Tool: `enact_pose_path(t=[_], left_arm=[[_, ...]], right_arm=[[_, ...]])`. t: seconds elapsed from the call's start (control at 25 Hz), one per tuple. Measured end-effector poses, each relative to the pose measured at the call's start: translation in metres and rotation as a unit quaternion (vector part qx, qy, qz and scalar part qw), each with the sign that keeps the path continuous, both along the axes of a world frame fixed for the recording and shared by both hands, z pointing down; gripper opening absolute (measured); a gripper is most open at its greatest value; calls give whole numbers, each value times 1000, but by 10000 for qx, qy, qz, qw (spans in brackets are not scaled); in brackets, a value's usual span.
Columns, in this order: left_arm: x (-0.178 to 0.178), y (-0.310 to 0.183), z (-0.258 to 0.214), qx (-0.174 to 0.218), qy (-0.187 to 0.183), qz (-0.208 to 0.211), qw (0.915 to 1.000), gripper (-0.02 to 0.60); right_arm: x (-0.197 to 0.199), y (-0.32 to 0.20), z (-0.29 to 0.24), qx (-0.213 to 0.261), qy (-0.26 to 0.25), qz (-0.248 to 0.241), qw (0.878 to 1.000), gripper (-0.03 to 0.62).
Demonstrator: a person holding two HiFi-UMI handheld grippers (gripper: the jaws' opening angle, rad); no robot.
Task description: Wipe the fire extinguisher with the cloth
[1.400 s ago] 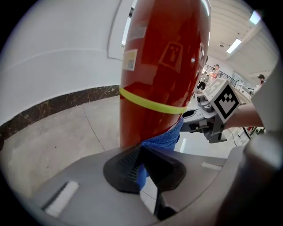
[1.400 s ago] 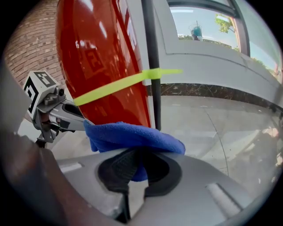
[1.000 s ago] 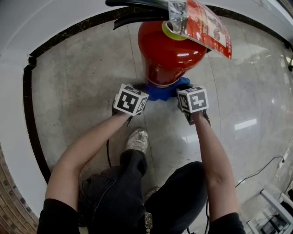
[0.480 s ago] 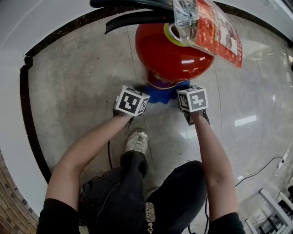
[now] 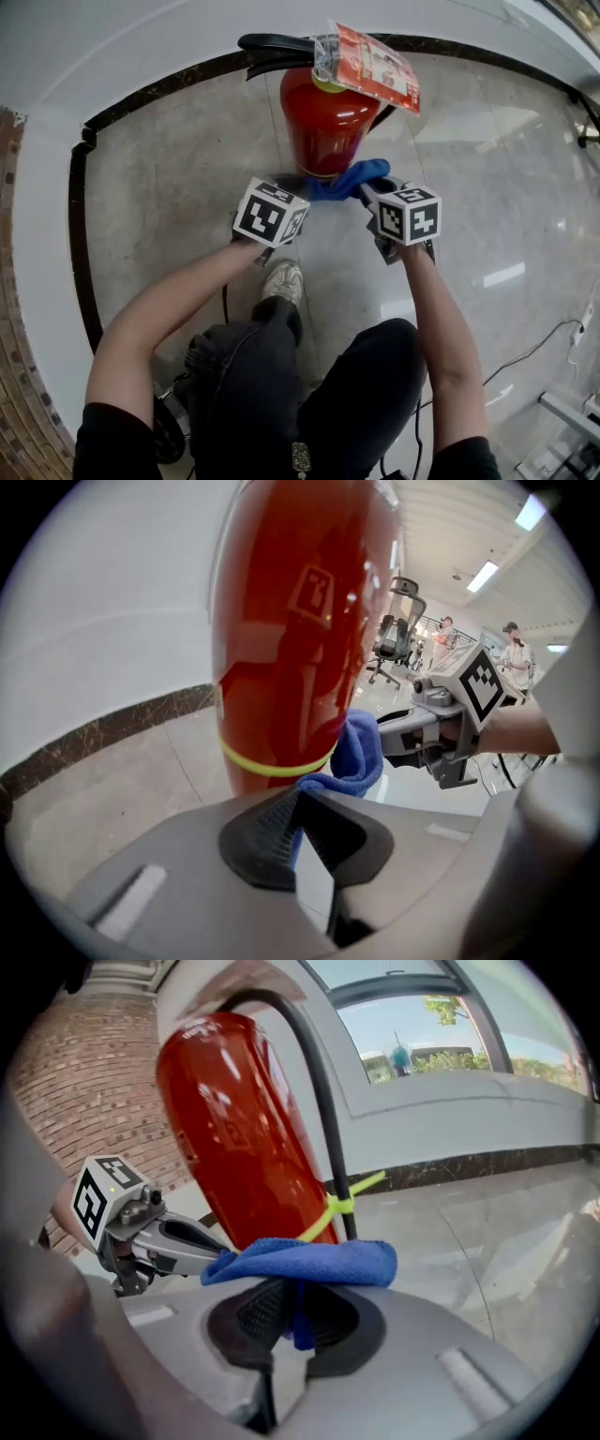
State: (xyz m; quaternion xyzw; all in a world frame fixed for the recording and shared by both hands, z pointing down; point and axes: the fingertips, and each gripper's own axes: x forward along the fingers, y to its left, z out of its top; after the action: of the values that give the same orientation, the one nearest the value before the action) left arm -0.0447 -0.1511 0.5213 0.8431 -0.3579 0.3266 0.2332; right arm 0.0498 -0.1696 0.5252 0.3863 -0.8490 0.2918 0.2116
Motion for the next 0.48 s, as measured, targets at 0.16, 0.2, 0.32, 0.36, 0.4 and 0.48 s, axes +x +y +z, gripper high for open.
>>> enact_pose_path(t=[0.16, 0.2, 0.32, 0.36, 0.4, 0.48], left_arm=[[19, 6, -64, 409, 198, 270, 9986, 12], [24, 7, -79, 519, 255, 365, 9977, 12], [40, 13, -120, 799, 347, 707, 9937, 12], [45, 15, -130, 879, 344, 812, 9922, 12], [49, 17, -140, 946, 337, 907, 9908, 12], [58, 20, -157, 1038, 358, 1087, 9880, 12]], right_arm=[[-12, 21, -63, 647, -308, -600, 9956, 25], [-14, 26, -79, 844, -362, -749, 9929, 26], [-16, 40, -118, 1358, -398, -1042, 9844, 75], [-15, 43, -128, 1492, -413, -1080, 9820, 106], [-12, 46, -138, 1608, -451, -1098, 9798, 132], [-5, 51, -156, 1794, -559, -1120, 9758, 171]])
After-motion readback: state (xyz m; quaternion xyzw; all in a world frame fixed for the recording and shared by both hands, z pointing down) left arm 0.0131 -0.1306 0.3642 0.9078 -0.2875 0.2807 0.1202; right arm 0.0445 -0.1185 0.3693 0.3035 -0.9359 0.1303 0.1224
